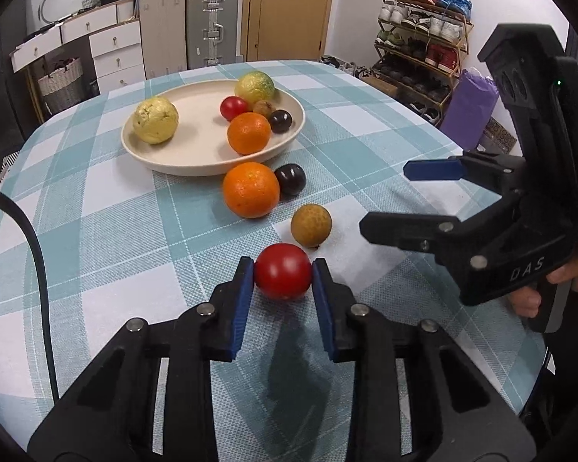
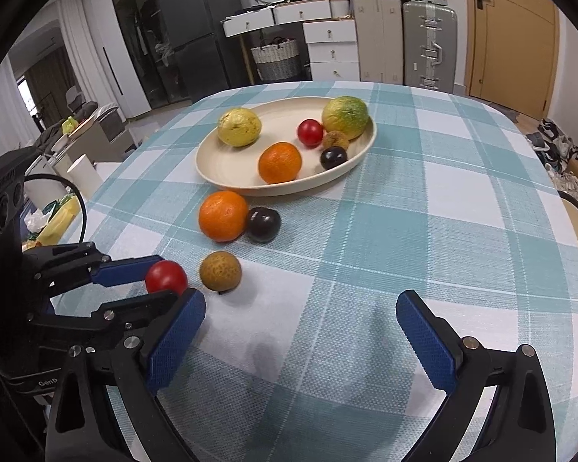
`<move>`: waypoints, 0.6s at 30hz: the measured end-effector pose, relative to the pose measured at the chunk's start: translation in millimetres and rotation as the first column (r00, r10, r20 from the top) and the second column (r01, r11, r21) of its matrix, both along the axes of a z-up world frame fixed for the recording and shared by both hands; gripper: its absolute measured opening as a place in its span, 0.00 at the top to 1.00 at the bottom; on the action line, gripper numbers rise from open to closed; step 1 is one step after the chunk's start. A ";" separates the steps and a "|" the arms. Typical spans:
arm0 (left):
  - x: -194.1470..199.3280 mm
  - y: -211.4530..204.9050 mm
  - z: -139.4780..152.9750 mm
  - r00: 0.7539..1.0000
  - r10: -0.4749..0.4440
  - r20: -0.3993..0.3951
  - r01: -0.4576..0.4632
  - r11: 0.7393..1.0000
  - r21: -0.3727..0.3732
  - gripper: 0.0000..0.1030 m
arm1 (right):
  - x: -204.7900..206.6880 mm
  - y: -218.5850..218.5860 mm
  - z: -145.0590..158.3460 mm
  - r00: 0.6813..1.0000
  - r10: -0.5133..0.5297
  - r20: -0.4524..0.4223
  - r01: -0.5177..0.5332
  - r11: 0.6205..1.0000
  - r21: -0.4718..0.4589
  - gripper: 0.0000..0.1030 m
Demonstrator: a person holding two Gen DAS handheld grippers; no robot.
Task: Organize fruits
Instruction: 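Close the right gripper on the brown round fruit while the left gripper holds the tomato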
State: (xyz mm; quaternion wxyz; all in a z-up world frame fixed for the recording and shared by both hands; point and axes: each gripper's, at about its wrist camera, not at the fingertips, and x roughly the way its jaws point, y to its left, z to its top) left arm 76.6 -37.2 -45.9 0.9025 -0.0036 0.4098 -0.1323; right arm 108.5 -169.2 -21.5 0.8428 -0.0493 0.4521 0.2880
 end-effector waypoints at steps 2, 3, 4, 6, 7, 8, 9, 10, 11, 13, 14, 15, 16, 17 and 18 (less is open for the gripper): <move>-2.2 6.5 5.3 1.000 0.013 0.022 -0.013 1.000 -0.019 0.73 | 0.3 6.2 -0.3 1.000 0.018 -0.004 -0.018 1.000 0.000 0.13; -3.3 9.9 8.0 0.999 0.022 0.033 -0.021 0.999 -0.024 0.73 | 0.9 10.7 -1.6 0.999 0.032 -0.014 -0.032 0.999 -0.006 0.19; -3.8 13.3 10.2 0.999 0.032 0.041 -0.031 0.999 -0.027 0.73 | 1.2 15.1 -2.9 0.999 0.044 -0.021 -0.045 0.999 -0.014 0.20; -5.1 20.9 13.9 0.997 0.053 0.055 -0.051 0.998 -0.034 0.73 | -1.0 25.2 -4.5 0.997 0.071 -0.021 -0.072 0.997 -0.029 0.23; -5.7 25.0 15.8 0.996 0.065 0.064 -0.062 0.997 -0.043 0.73 | -2.2 29.8 -4.8 0.996 0.088 -0.022 -0.089 0.996 -0.030 0.24; -6.5 29.2 17.6 0.994 0.078 0.071 -0.074 0.996 -0.053 0.73 | -3.7 33.6 -5.1 0.994 0.103 -0.022 -0.103 0.994 -0.031 0.25; -6.6 33.7 19.0 0.993 0.089 0.074 -0.084 0.994 -0.063 0.73 | -4.4 37.1 -5.5 0.993 0.112 -0.023 -0.113 0.993 -0.034 0.28; -6.7 36.8 20.2 0.992 0.097 0.078 -0.092 0.994 -0.066 0.73 | -5.1 41.4 -6.1 0.992 0.123 -0.024 -0.123 0.992 -0.036 0.29; -7.0 39.7 21.4 0.991 0.107 0.081 -0.102 0.993 -0.066 0.73 | -5.0 44.2 -7.1 0.991 0.130 -0.028 -0.131 0.991 -0.038 0.31; -7.9 45.2 23.2 0.989 0.119 0.086 -0.113 0.991 -0.073 0.73 | -4.4 49.9 -8.2 0.990 0.141 -0.032 -0.142 0.989 -0.041 0.37; -8.6 47.4 24.3 0.989 0.122 0.087 -0.116 0.990 -0.077 0.73 | -3.9 52.2 -8.7 0.989 0.145 -0.032 -0.146 0.988 -0.043 0.41; -9.5 49.0 24.7 0.988 0.126 0.090 -0.120 0.990 -0.078 0.73 | -3.5 54.3 -9.2 0.988 0.148 -0.033 -0.149 0.988 -0.046 0.44; -10.0 50.4 25.6 0.987 0.129 0.093 -0.121 0.989 -0.078 0.73 | -3.1 56.6 -9.6 0.988 0.152 -0.036 -0.154 0.987 -0.045 0.46; -10.5 51.7 26.5 0.987 0.131 0.096 -0.124 0.989 -0.080 0.73 | -2.4 58.0 -10.0 0.987 0.154 -0.040 -0.156 0.987 -0.043 0.47; -11.0 52.7 27.0 0.986 0.134 0.099 -0.126 0.989 -0.083 0.73 | -1.6 59.4 -10.5 0.987 0.154 -0.041 -0.156 0.987 -0.044 0.51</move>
